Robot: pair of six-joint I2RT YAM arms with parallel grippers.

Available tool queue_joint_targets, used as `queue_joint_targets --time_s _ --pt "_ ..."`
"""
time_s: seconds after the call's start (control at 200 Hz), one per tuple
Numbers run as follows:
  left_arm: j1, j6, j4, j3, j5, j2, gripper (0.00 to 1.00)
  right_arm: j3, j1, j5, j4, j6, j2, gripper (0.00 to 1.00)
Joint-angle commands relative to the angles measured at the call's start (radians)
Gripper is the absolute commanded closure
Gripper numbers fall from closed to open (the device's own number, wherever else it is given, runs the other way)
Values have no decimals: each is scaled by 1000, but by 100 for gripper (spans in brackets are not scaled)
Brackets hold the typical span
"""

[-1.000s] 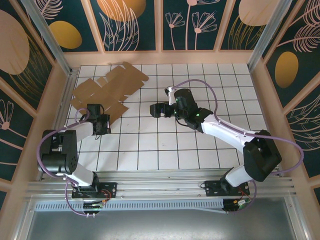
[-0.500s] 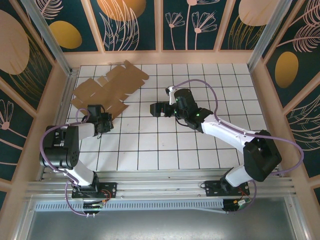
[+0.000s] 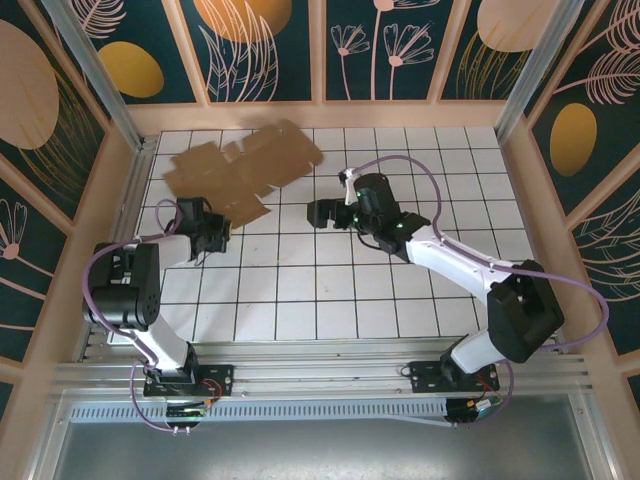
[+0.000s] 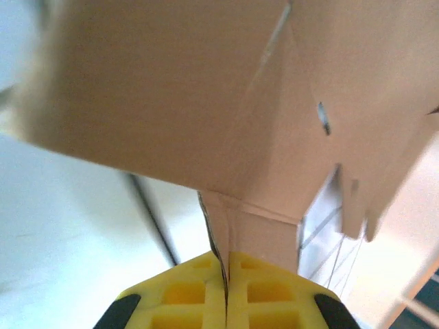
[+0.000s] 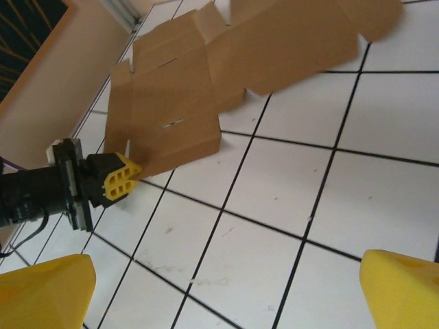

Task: Fold the paper box

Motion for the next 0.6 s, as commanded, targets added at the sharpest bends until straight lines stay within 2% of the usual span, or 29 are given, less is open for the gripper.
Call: queue_joint_targets --time_s 0.0,0.06,0.115,0.16,0.245,0.285,0.41,0.541,0.596 --pt "-7 198 -161 -12 23 -76 100 38 -46 -33 4 33 -44 1" --pt "-7 252 -141 -58 16 -138 100 45 -72 -48 9 23 -51 1" --pt "-7 355 -122 -60 49 -155 100 59 -101 -44 -1 4 -61 1" --pt "-8 451 -111 -33 135 -132 100 70 -109 -39 -11 -8 -71 1" --pt "-27 627 -137 63 364 -24 100 83 -192 -45 -28 -28 -95 1" --pt "-53 704 -181 121 428 27 100 87 -220 -54 -36 -43 -106 1" --pt "-194 952 -413 343 337 136 100 90 -300 -46 -74 -124 -148 1" --pt "-289 1089 -483 548 414 263 99 42 -381 -34 -46 -263 -188 1" --pt "-323 1195 -587 669 338 316 99 11 -424 -78 -3 -345 -188 1"
